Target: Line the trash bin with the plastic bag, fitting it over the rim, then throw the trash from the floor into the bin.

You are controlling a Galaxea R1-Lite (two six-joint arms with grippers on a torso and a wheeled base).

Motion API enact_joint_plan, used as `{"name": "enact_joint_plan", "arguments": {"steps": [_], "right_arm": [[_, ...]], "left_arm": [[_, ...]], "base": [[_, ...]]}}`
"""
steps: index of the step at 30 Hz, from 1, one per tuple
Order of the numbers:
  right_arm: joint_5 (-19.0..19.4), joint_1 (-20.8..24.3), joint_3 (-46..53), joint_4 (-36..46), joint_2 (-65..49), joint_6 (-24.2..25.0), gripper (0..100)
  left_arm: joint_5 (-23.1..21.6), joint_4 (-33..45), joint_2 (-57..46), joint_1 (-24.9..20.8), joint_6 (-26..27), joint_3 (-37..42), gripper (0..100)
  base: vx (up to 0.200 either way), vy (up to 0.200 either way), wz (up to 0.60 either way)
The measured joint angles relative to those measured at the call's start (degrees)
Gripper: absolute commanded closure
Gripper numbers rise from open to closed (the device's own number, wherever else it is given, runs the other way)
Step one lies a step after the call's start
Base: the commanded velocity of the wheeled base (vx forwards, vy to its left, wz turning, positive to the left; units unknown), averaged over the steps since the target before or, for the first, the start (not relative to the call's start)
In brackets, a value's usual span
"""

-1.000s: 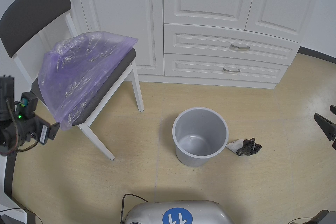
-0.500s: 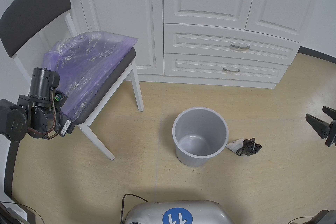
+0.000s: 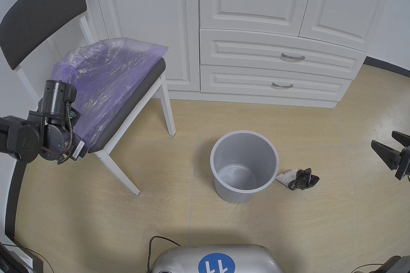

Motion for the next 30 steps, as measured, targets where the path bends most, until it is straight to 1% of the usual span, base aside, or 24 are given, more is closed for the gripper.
{"name": "enact_joint_plan", "arguments": {"steps": [3,13,28,29,30], "right_arm": [[0.16,-0.35,0.0,-0.07,0.01,0.18,0],[0.22,-0.68,-0.07,-0.16,-0.11,0.28,0],[0.21,-0.68,0.11,-0.18,-0.27,0.28,0],[0.22,-0.68,0.11,-0.18,-0.3,0.28,0],[0.22,-0.68,0.11,-0.18,-0.33,0.28,0]], "left_arm": [[1.12,-0.07,0.96,0.8,0.2,-1.13,0],[2.6,-0.77,3.5,1.57,0.13,-2.17,0],[2.93,-1.28,4.58,2.29,1.05,-3.85,0],[2.9,-1.28,4.68,2.34,1.07,-3.91,100],[2.93,-1.28,4.72,2.34,1.1,-3.97,100]], "base": [[0.0,0.0,0.0],[0.0,0.0,0.0],[0.0,0.0,0.0],[0.0,0.0,0.0],[0.0,0.0,0.0]]}}
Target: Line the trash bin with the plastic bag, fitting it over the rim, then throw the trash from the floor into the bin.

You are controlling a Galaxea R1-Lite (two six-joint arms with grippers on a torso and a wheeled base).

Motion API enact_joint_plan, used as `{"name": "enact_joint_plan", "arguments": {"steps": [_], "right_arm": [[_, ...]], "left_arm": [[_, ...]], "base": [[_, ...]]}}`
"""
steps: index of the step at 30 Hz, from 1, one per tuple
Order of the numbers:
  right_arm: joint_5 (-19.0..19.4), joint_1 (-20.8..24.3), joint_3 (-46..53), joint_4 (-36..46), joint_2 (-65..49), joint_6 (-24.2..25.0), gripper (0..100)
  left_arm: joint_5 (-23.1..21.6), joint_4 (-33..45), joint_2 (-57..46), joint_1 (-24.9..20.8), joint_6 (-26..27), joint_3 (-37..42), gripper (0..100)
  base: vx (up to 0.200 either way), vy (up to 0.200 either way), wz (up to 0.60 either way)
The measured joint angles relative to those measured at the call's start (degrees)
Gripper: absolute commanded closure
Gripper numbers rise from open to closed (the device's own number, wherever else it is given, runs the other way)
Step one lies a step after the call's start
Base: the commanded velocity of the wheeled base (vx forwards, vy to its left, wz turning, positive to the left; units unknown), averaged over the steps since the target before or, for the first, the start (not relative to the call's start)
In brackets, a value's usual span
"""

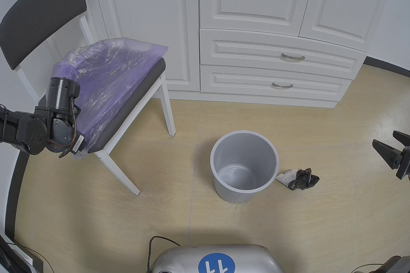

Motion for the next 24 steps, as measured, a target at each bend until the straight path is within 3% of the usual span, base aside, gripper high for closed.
{"name": "enact_joint_plan", "arguments": {"steps": [16,24], "right_arm": [[0.07,0.0,0.0,0.02,-0.74,-0.05,0],[0.07,0.44,0.52,-0.2,-0.82,-0.17,0]], "left_arm": [[-0.13,-1.23,-0.66,-1.18,0.11,0.56,100],[-3.06,-6.46,-7.12,-6.53,7.23,3.23,100]], "base": [[0.0,0.0,0.0],[0.0,0.0,0.0]]}}
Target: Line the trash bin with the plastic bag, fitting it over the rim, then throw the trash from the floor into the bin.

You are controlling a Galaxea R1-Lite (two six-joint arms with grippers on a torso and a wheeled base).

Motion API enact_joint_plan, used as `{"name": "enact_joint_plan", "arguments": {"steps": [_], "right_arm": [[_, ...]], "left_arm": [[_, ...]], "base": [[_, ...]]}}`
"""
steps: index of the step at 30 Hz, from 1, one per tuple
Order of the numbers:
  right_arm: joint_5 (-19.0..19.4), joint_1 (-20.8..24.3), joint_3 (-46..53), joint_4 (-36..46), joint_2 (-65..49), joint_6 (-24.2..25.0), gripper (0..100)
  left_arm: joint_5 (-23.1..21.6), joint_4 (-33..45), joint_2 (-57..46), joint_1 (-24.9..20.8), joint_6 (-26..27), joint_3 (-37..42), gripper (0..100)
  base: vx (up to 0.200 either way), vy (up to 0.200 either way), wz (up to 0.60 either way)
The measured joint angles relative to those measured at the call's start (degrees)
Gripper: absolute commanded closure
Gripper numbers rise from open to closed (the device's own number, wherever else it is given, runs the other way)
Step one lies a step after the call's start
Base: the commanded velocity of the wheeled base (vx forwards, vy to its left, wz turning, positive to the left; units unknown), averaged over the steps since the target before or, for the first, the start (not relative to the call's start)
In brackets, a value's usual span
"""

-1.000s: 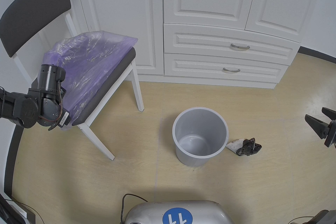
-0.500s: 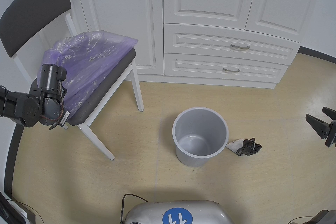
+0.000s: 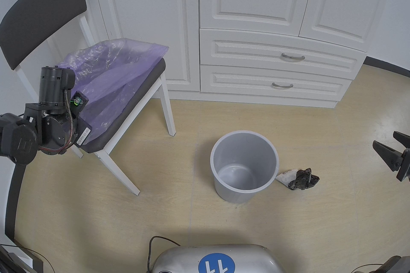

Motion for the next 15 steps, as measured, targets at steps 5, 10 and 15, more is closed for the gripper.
{"name": "enact_joint_plan", "arguments": {"steps": [5,10,15], "right_arm": [[-0.02,0.17,0.26,-0.04,0.13,-0.06,0],[-0.02,0.24,0.63,-0.02,0.38,-0.24,0],[-0.02,0.38,1.18,-0.04,0.74,-0.93,0]], "left_arm": [[-5.21,-0.88,-4.51,-1.48,8.46,1.62,100],[-9.39,-1.12,-9.14,-1.69,23.3,2.65,100],[-17.05,-2.61,-13.23,-0.13,41.17,3.33,100]], "base": [[0.0,0.0,0.0],[0.0,0.0,0.0],[0.0,0.0,0.0]]}}
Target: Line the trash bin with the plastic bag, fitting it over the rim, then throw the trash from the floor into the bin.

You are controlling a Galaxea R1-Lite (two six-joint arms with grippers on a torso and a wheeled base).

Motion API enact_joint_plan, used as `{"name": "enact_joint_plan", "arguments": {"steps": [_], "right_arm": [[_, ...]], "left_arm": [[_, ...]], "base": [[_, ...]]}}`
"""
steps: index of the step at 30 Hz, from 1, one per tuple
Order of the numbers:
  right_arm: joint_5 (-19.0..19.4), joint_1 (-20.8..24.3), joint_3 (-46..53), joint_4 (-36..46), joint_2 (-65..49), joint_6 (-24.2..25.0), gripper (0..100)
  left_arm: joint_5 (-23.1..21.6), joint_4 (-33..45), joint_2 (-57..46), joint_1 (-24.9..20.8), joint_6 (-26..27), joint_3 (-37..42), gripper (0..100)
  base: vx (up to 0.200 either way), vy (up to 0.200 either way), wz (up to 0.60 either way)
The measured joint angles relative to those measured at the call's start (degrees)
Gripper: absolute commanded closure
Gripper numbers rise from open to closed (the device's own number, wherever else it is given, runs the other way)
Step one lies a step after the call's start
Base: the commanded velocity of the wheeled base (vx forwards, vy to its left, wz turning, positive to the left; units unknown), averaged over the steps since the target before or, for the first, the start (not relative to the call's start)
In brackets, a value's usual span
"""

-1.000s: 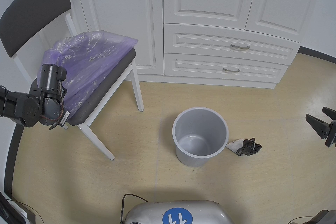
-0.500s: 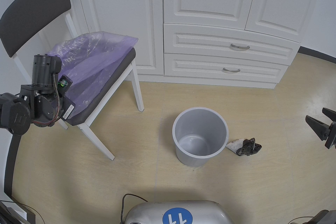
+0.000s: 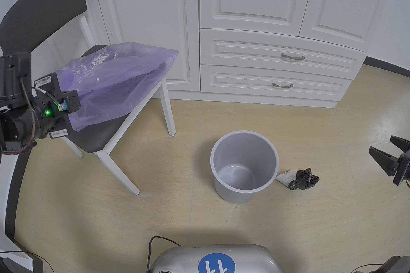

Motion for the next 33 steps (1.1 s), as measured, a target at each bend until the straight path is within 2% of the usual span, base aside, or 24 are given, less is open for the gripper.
{"name": "enact_joint_plan", "arguments": {"steps": [4,11,16,24,28,31,33], "right_arm": [[-0.05,0.48,0.34,-0.05,0.22,-0.48,0],[-0.2,1.17,0.69,-0.05,-0.17,-0.96,0],[-0.16,1.46,0.87,0.0,-0.69,-1.16,0],[-0.3,3.29,1.46,-0.02,-0.78,-1.82,0],[-0.41,4.52,1.63,-0.38,-0.48,-1.43,0],[-0.61,6.88,1.79,-2.13,0.52,-0.01,0],[-1.21,8.67,1.99,-4.68,1.62,1.44,0]], "left_arm": [[-6.61,-7.17,-2.16,1.07,10.26,1.39,100],[-15.77,-25.83,-3.19,3.56,22.97,4.0,100],[-20.03,-29.34,-3.25,7.39,28.6,4.45,100],[-25.81,-31.81,-3.52,12.41,29.98,3.93,100],[-26.69,-32.35,-3.56,13.31,29.28,4.11,100],[-27.53,-32.4,-3.56,13.35,25.54,4.08,100],[-28.01,-31.91,-3.56,13.07,20.49,3.9,100]], "base": [[0.0,0.0,0.0],[0.0,0.0,0.0],[0.0,0.0,0.0],[0.0,0.0,0.0],[0.0,0.0,0.0],[0.0,0.0,0.0],[0.0,0.0,0.0]]}}
